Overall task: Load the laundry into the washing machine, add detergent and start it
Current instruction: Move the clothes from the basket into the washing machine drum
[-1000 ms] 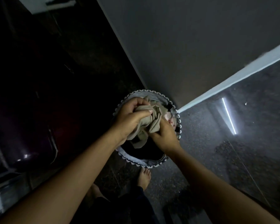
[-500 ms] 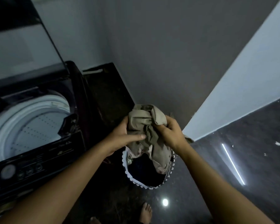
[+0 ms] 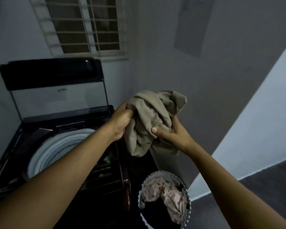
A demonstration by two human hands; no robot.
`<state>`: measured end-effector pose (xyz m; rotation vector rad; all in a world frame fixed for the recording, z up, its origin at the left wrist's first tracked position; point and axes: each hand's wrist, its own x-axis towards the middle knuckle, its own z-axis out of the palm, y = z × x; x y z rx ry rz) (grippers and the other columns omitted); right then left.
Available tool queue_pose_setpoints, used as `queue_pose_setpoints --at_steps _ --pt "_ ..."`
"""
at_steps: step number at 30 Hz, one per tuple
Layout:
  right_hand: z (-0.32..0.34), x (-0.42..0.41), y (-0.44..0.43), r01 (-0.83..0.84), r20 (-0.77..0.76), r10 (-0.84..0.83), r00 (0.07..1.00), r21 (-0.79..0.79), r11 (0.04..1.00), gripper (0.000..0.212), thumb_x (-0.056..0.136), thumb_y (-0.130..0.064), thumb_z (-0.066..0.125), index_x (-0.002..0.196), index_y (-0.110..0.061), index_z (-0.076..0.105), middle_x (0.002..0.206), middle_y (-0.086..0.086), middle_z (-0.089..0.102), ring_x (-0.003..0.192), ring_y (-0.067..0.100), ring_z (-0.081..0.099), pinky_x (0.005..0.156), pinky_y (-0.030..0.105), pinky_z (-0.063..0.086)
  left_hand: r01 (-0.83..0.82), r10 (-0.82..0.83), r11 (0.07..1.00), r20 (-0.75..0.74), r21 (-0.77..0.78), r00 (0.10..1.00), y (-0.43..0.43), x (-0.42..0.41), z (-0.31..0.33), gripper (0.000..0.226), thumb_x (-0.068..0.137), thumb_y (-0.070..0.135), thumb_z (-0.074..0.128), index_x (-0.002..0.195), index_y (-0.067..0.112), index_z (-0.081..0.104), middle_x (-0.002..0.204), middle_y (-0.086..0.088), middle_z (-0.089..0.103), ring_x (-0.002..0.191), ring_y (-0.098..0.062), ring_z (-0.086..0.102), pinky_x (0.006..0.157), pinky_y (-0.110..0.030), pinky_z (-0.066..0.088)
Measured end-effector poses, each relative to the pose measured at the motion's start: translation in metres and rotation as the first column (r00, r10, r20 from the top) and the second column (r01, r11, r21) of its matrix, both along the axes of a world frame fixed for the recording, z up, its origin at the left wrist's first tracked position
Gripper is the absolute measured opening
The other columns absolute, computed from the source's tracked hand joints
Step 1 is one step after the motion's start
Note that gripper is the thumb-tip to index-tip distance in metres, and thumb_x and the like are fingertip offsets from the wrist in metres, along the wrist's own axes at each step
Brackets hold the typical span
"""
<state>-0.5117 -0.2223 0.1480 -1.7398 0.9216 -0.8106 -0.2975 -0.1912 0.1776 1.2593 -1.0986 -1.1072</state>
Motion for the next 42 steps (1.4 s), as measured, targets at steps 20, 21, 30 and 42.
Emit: queue_pose_setpoints --at_steps 20,21,30,42 --pt "-0.041 0.333 -0.004 0.063 0.018 -0.071 0.997 0.289 0.955 0.024 0.095 0.001 0.055 0.113 -0.011 0.068 0.093 0.005 0.071 0.081 0.018 0.068 0.062 0.020 0.056 -0.315 0.277 0.917 0.179 0.244 0.944 0.085 0.342 -0.084 0.041 0.092 0.030 0.067 0.132 0.036 0.057 0.116 0.005 0.070 0.098 -0.013 0.069 0.069 -0.026 0.060" --pt "-0.052 0.347 -0.004 0.060 0.024 -0.073 0.997 0.343 0.937 0.023 0.092 -0.001 0.061 0.109 -0.014 0.070 0.096 0.006 0.073 0.085 0.022 0.071 0.069 0.026 0.059 -0.303 0.265 0.906 0.161 0.296 0.951 0.082 0.351 -0.097 0.040 0.091 0.029 0.068 0.130 0.036 0.059 0.114 0.005 0.072 0.096 -0.012 0.070 0.070 -0.027 0.060" --pt "-0.156 0.414 -0.007 0.062 -0.219 0.036 0.975 0.425 0.903 0.033 0.081 -0.004 0.076 0.093 -0.031 0.061 0.094 -0.005 0.069 0.089 0.020 0.067 0.081 0.035 0.056 -0.236 0.264 0.738 0.051 0.632 0.963 0.035 0.384 -0.211 0.023 0.095 0.034 0.060 0.116 0.026 0.065 0.111 -0.003 0.070 0.100 -0.023 0.064 0.080 -0.036 0.054" --pt "-0.305 0.461 -0.057 -0.121 -0.661 0.230 0.715 0.208 0.971 0.043 0.080 -0.031 0.076 0.121 -0.025 0.068 0.117 0.006 0.070 0.109 0.023 0.066 0.095 0.040 0.054 -0.125 -0.132 0.869 0.466 0.479 0.875 -0.015 0.409 -0.345 0.043 0.087 0.001 0.061 0.121 0.027 0.067 0.116 0.000 0.069 0.106 -0.018 0.064 0.089 -0.024 0.051"
